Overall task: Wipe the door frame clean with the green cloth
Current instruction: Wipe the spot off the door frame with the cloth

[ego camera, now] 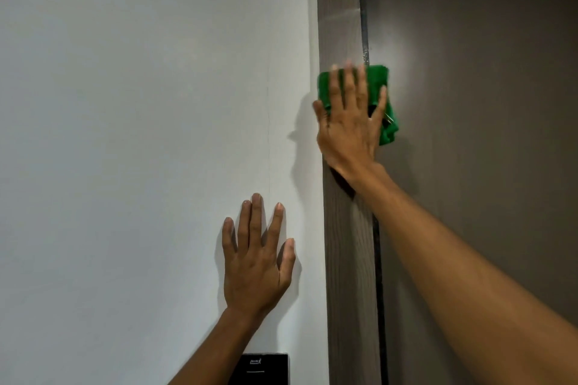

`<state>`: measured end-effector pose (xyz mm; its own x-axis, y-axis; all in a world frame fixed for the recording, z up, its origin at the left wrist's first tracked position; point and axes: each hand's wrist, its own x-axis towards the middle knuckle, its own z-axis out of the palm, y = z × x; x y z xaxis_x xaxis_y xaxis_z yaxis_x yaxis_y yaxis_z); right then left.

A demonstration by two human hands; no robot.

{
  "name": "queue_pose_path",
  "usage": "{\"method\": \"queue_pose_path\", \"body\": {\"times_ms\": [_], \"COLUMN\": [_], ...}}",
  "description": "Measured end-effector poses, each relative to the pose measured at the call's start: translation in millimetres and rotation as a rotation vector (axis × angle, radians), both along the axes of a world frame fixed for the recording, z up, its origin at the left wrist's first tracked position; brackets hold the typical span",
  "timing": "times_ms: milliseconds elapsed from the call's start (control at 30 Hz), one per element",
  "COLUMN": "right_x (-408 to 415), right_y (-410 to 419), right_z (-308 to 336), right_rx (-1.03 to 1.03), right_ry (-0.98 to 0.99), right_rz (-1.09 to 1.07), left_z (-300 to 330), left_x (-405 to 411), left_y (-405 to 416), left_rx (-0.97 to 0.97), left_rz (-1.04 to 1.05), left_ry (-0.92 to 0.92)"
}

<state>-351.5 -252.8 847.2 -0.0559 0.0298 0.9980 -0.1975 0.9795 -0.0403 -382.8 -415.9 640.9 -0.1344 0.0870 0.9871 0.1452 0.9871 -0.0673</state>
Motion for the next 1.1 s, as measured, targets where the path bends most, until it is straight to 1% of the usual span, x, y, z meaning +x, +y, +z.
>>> {"method": "queue_pose_path", "body": {"times_ms": [100,133,200,267,367,433,467,533,600,633,700,767,833,900,933,967,1067,1100], "right_x": [-0.1,-0.2,0.8,3.1,4.1,3.0,2.9,3.1,4.5,3.6,2.2,1.6,1.8,4.1,4.6,4.6,4.1,3.5], "right_y": [-0.7,5.2,21.3,32.1,25.9,11.2,4.0,-6.8,-4.7,0.9,17.8,32.1,35.2,28.4,22.2,15.2,5.2,9.4], "right_z": [-29.2,-44.8,-63.7,-54.1,-2.6,33.6,44.4,49.7,34.8,23.4,5.4,9.0,36.9,68.2,77.2,78.7,53.4,43.2], "right_rx": [0.327,0.378,0.349,0.221,-0.001,-0.090,-0.076,0.079,0.255,0.304,0.299,0.201,0.068,-0.016,-0.012,0.034,0.289,0.327], "right_ry": [-0.014,-0.015,-0.025,-0.034,-0.016,-0.014,-0.015,-0.015,-0.014,-0.013,-0.014,-0.029,-0.024,-0.027,-0.026,-0.023,-0.019,-0.014], "right_rz": [-0.071,-0.086,-0.071,0.011,0.089,0.076,0.038,-0.039,-0.080,-0.081,-0.065,0.003,0.073,0.088,0.051,0.002,-0.085,-0.089], "left_z": [0.1,0.1,0.8,0.9,1.6,1.8,1.0,0.5,0.2,0.4,1.4,0.3,0.6,0.4,0.6,0.8,1.2,1.5], "left_x": [1.7,2.5,3.3,2.2,-0.2,-1.2,-1.3,-1.7,-1.5,-1.1,-0.2,0.2,-1.0,-1.9,-2.0,-1.9,-0.6,0.0], "left_y": [-0.8,-0.6,0.0,0.4,0.3,0.3,0.8,-0.3,-1.3,-1.9,-1.4,-0.4,-0.6,-1.0,-1.2,-0.9,-0.2,-0.4], "left_rx": [-0.002,-0.002,-0.006,-0.002,0.006,0.004,0.002,-0.003,-0.008,-0.010,-0.006,-0.004,-0.007,-0.008,-0.011,-0.012,-0.014,-0.017], "left_rz": [-0.003,-0.008,-0.007,-0.004,-0.006,-0.011,-0.015,-0.012,-0.001,0.005,0.000,-0.002,-0.001,0.007,0.009,0.008,0.006,0.008], "left_ry": [-0.007,-0.010,-0.015,-0.018,-0.022,-0.018,-0.016,-0.015,-0.014,-0.017,-0.016,-0.027,-0.030,-0.029,-0.026,-0.023,-0.028,-0.029]}}
